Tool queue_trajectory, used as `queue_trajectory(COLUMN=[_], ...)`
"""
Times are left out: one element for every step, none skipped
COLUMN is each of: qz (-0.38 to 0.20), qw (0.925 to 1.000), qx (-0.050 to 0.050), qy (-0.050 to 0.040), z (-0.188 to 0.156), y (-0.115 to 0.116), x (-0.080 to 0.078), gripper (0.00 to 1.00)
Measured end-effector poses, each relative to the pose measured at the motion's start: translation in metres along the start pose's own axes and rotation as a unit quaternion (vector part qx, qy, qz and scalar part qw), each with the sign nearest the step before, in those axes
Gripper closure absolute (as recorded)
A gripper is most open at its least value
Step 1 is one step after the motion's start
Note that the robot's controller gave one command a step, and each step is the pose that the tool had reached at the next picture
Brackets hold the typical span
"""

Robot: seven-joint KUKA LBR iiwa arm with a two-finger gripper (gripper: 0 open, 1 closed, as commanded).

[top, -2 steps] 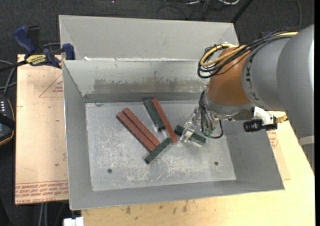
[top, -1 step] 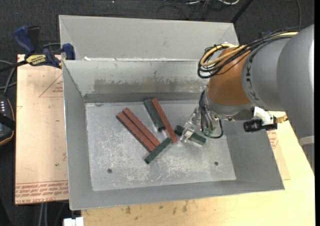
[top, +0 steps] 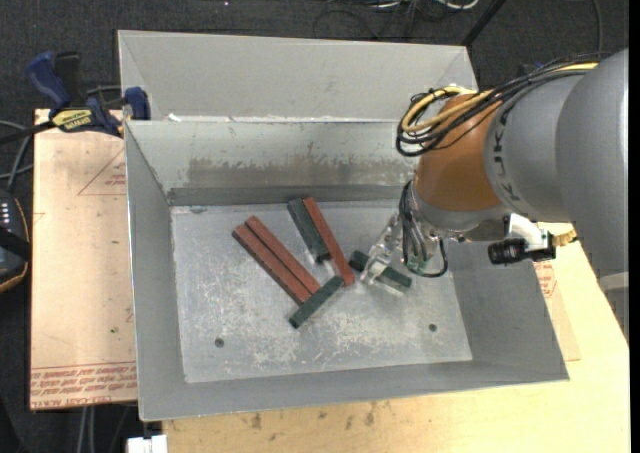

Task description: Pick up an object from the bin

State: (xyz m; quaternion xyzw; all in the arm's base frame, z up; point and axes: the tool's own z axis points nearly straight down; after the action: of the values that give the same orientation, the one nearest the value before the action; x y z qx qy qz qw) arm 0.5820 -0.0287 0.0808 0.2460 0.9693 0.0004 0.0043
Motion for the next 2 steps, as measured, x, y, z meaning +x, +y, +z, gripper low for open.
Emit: queue_trajectory(qz=[0.000,-0.001], qw=[1.0000,1.0000], qx=[0.002,0.000], qy=[0.0047,0.0022], z=[-0.015,-0.030], y=[-0.001,0.000], x=[0.003,0.001], gripper=[1.00,1.00])
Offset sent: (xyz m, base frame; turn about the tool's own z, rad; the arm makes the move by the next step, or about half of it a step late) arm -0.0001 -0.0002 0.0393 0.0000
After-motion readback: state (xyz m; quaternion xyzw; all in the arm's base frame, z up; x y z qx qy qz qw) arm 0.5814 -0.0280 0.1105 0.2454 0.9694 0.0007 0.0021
